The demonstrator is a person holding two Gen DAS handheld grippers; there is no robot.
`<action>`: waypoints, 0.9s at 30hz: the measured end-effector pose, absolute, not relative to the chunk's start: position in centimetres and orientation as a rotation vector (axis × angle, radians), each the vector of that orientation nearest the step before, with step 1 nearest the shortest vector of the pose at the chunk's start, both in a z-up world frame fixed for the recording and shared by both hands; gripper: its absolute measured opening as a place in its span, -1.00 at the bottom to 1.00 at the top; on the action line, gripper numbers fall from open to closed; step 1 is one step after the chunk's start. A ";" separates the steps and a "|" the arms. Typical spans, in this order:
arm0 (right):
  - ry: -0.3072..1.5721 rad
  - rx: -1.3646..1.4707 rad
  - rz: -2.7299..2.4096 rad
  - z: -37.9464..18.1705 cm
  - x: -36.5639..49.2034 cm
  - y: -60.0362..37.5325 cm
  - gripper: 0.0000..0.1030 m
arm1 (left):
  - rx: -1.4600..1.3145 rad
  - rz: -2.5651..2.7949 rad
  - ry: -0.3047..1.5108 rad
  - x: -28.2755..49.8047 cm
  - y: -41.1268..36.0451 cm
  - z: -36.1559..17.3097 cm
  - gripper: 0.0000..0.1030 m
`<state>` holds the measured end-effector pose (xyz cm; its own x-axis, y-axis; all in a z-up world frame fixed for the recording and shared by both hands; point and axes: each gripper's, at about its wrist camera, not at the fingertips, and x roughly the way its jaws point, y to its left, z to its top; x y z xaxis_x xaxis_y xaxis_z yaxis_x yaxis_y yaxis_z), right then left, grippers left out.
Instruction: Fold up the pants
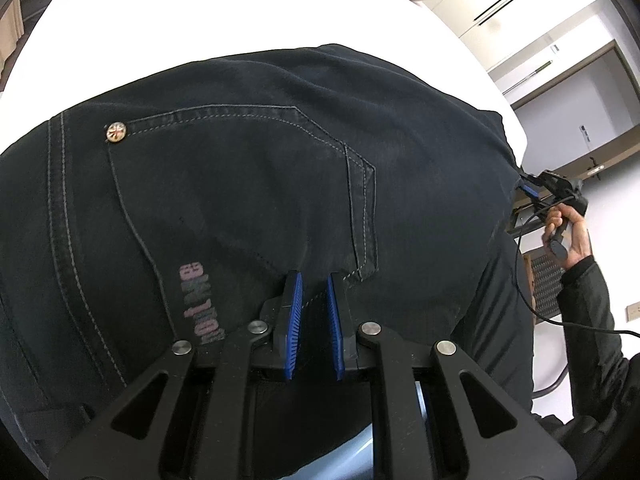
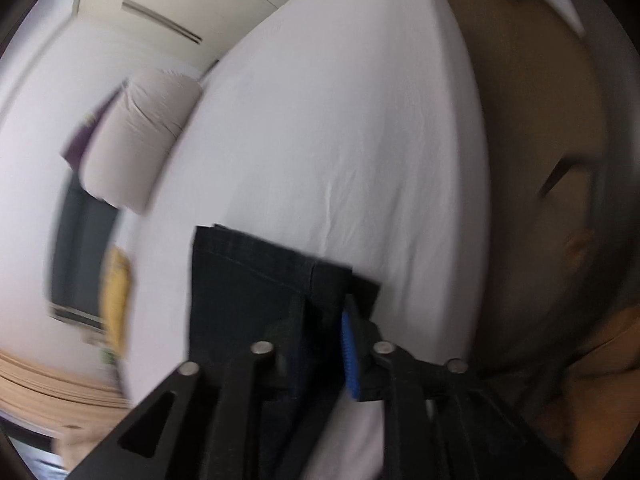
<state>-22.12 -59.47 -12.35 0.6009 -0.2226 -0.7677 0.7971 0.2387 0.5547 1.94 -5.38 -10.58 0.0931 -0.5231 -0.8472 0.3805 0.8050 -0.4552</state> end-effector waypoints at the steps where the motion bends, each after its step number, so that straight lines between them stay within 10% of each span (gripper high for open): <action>1: 0.626 1.074 -0.808 -11.3 -22.3 -59.4 -0.45 | -0.132 -0.673 1.315 1.8 -5.3 -10.7 -0.75; 8: 0.578 0.870 -0.756 -3.7 -24.0 -56.7 0.13 | -0.151 -0.683 1.306 1.4 -4.4 -11.3 -0.75; 27: 0.941 1.237 -0.065 -15.6 -16.7 -35.2 0.13 | -0.110 -0.674 1.285 0.3 -4.8 -10.5 -0.75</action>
<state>-16.70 -35.23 -15.63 0.6376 0.4321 -0.6378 0.5154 0.3760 0.7700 0.29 -4.82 -10.47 0.1201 -0.5191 -0.8462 0.4005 0.8053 -0.4371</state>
